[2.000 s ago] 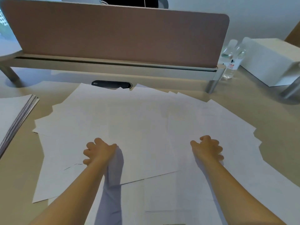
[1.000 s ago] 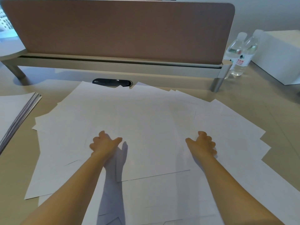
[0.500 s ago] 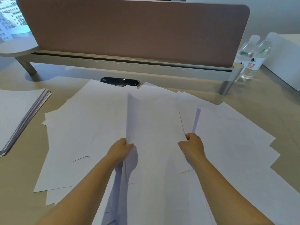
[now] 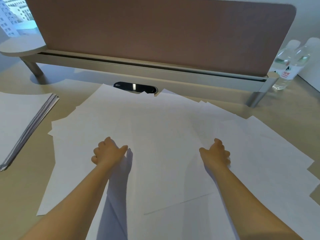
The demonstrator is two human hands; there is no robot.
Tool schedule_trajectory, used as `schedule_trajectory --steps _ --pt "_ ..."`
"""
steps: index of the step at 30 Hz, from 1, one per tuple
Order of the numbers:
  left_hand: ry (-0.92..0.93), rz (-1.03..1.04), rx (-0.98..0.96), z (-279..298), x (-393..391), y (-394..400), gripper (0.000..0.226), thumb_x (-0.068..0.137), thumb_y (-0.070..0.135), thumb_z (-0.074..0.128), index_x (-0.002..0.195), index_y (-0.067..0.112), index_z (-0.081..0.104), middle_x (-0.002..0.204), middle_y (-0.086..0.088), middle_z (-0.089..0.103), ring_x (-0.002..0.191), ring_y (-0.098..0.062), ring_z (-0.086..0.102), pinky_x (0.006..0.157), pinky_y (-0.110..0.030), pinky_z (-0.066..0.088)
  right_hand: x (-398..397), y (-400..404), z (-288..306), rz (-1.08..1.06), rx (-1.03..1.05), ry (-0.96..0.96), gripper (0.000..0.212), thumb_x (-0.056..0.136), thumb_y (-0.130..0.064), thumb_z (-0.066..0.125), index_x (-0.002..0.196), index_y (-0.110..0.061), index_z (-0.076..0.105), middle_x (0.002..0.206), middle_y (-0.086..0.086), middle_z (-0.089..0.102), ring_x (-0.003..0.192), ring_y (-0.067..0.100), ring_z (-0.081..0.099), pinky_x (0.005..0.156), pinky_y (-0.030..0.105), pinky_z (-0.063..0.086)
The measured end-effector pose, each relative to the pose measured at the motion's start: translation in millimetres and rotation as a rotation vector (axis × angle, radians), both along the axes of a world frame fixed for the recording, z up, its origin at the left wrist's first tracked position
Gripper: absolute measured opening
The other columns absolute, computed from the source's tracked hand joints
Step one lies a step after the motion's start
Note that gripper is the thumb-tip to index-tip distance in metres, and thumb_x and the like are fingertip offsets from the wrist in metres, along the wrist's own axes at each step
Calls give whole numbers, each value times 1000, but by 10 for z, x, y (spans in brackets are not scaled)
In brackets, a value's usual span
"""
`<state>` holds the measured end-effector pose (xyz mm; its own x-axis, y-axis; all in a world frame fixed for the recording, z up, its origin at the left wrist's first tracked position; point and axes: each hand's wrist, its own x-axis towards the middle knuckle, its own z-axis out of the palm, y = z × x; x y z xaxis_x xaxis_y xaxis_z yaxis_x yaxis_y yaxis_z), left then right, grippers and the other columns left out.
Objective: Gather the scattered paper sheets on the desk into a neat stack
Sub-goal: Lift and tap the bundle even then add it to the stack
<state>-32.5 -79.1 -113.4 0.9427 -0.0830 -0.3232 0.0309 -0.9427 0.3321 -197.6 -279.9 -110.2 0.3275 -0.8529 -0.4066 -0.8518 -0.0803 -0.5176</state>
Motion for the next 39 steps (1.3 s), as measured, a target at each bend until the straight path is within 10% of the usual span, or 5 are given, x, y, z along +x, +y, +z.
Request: schedule_trajectory --steps 14,18,24,31,39 --pt "359 -181 -492 -62 513 -196 75 87 39 57 147 19 15 154 -7 24 139 -32 27 112 -48 30 545 -17 -93 137 146 -229 53 89 -26 55 138 -23 34 136 7 46 123 27 46 106 43 36" --pt "159 20 -298 -62 432 -4 66 88 39 55 142 15 29 143 -12 40 132 -35 36 108 -44 32 416 13 -89 94 111 -144 59 87 -23 55 140 -15 31 141 11 40 128 31 42 106 41 36" --pt "163 222 -80 -12 45 451 47 87 36 54 120 5 43 125 -17 40 118 -36 39 89 -39 37 132 165 -118 105 169 -204 7 81 -5 54 83 -9 48 89 7 50 80 21 49 68 27 38" --pt "273 343 -168 81 -238 860 57 89 35 52 131 3 31 132 -18 30 124 -39 33 92 -45 36 37 454 -233 81 191 -198 44 82 7 46 59 -22 22 63 -2 27 55 11 26 51 21 22" --pt "224 397 -261 102 -399 890 61 89 31 53 136 3 27 138 -19 29 126 -38 32 89 -41 36 -70 457 -102 -27 5 -259 21 90 2 41 107 1 54 104 21 58 85 25 49 71 25 34"
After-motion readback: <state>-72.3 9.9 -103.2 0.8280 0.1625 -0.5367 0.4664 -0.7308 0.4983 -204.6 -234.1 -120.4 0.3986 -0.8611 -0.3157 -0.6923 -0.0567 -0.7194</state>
